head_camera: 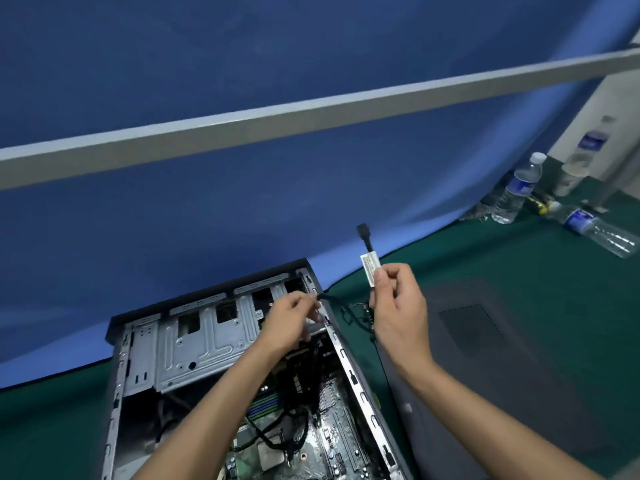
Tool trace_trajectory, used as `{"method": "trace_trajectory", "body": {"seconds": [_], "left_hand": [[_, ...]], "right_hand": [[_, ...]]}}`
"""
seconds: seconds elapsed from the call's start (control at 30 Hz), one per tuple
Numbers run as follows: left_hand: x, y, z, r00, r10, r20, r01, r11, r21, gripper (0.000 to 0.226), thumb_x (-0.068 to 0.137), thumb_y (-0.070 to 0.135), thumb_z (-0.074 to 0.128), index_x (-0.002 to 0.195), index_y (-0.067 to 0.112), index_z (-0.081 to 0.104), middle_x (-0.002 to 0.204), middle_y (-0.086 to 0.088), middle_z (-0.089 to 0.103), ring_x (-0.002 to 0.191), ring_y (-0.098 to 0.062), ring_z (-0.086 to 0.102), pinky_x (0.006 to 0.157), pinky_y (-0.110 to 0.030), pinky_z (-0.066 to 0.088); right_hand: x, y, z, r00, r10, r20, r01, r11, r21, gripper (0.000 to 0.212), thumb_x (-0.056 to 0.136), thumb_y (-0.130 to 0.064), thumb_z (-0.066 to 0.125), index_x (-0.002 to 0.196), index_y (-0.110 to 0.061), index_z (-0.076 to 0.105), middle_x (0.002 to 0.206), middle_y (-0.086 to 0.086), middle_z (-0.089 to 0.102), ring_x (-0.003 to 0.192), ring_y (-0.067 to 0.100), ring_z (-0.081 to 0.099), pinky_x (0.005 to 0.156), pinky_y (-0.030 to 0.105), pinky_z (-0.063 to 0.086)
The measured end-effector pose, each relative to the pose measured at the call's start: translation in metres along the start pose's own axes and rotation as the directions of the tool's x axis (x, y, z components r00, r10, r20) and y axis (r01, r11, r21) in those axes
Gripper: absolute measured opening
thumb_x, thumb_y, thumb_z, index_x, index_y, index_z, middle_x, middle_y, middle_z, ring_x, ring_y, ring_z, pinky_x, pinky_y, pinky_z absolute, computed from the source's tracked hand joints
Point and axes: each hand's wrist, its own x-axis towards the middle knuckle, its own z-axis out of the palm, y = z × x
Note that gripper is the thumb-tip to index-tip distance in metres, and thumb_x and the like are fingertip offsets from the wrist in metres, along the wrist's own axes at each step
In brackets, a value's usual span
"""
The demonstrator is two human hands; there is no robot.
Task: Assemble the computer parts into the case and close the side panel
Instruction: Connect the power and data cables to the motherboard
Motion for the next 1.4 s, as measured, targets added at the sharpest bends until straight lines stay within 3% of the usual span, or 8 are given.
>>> {"method": "trace_trajectory", "body": {"seconds": [0.17,0.3,0.47,0.67,0.9,1.07,1.27,1.4], "left_hand": [[-0.024,-0.007,-0.012,0.996,-0.087,-0.031,0.081,0.984,-0.158,0.021,0.1,0.024,0.042,0.093,0.011,0.057,0.076,-0.003,0.07,0.038,-0.013,0.049,0.033,-0.018,0.028],[-0.042,-0.018,-0.026,0.985,-0.166,-0.05,0.111,0.826,-0.552,0.017,0.093,0.0,0.04,0.103,-0.002,0.053,0.073,-0.007,0.072,0.045,-0.017,0.057,0.035,-0.021,0.04],[-0.059,-0.034,-0.037,0.988,-0.154,0.011,0.113,0.672,-0.732,0.03,0.085,-0.006,0.034,0.105,0.0,0.055,0.091,-0.018,0.071,0.055,-0.02,0.061,0.042,-0.026,0.048],[-0.067,-0.042,-0.034,0.99,-0.141,-0.028,0.067,0.63,-0.774,0.021,0.095,0.007,0.038,0.103,0.0,0.056,0.09,-0.018,0.071,0.064,-0.022,0.066,0.05,-0.031,0.053],[-0.072,-0.056,-0.028,0.976,-0.171,-0.134,0.007,0.641,-0.767,0.012,0.097,0.013,0.046,0.098,0.003,0.054,0.095,-0.018,0.072,0.062,-0.021,0.068,0.049,-0.027,0.055],[-0.073,-0.076,-0.024,0.968,-0.233,-0.096,0.054,0.564,-0.824,0.008,0.095,0.011,0.049,0.089,0.006,0.051,0.098,-0.021,0.071,0.057,-0.02,0.066,0.047,-0.027,0.055],[-0.077,-0.104,-0.025,0.964,-0.266,-0.029,0.098,0.453,-0.886,0.027,0.095,0.011,0.04,0.113,0.001,0.057,0.106,-0.019,0.069,0.067,-0.022,0.069,0.049,-0.029,0.055],[-0.08,-0.117,-0.029,0.959,-0.277,-0.051,0.097,0.496,-0.863,0.034,0.093,0.004,0.031,0.114,0.002,0.058,0.104,-0.017,0.07,0.067,-0.022,0.068,0.049,-0.03,0.055]], "right_hand": [[-0.008,-0.003,0.025,0.986,0.162,0.029,-0.164,0.981,0.107,0.022,0.102,-0.019,0.038,0.083,-0.014,0.049,0.063,0.001,0.057,0.047,0.003,0.042,0.056,0.027,0.034],[-0.024,0.018,0.039,0.974,0.213,0.08,-0.214,0.977,0.008,0.024,0.103,-0.02,0.037,0.084,-0.014,0.05,0.063,-0.002,0.057,0.051,0.002,0.046,0.055,0.018,0.038],[-0.038,0.042,0.048,0.964,0.256,0.07,-0.251,0.965,-0.074,0.019,0.102,-0.018,0.038,0.086,-0.016,0.049,0.062,-0.002,0.057,0.053,0.002,0.048,0.053,0.012,0.037],[-0.052,0.06,0.049,0.93,0.322,0.176,-0.297,0.942,-0.158,0.01,0.101,-0.017,0.04,0.1,-0.019,0.05,0.065,-0.001,0.064,0.045,0.006,0.05,0.05,0.022,0.041],[-0.051,0.06,0.035,0.882,0.362,0.302,-0.371,0.928,-0.031,0.016,0.094,-0.015,0.056,0.08,-0.007,0.054,0.051,0.001,0.059,0.038,0.013,0.045,0.04,0.022,0.037],[-0.059,0.064,0.032,0.909,0.279,0.311,-0.272,0.96,-0.067,0.032,0.09,-0.017,0.062,0.065,-0.01,0.043,0.05,-0.003,0.038,0.048,0.011,0.033,0.048,0.025,0.03],[-0.063,0.072,0.04,0.945,0.177,0.274,-0.122,0.971,-0.207,0.035,0.089,-0.025,0.062,0.063,-0.017,0.04,0.05,-0.008,0.036,0.047,0.005,0.03,0.048,0.023,0.028],[-0.07,0.074,0.041,0.964,0.062,0.258,0.008,0.965,-0.263,0.034,0.09,-0.026,0.062,0.064,-0.02,0.04,0.048,-0.009,0.036,0.045,0.007,0.034,0.045,0.02,0.027]]}}
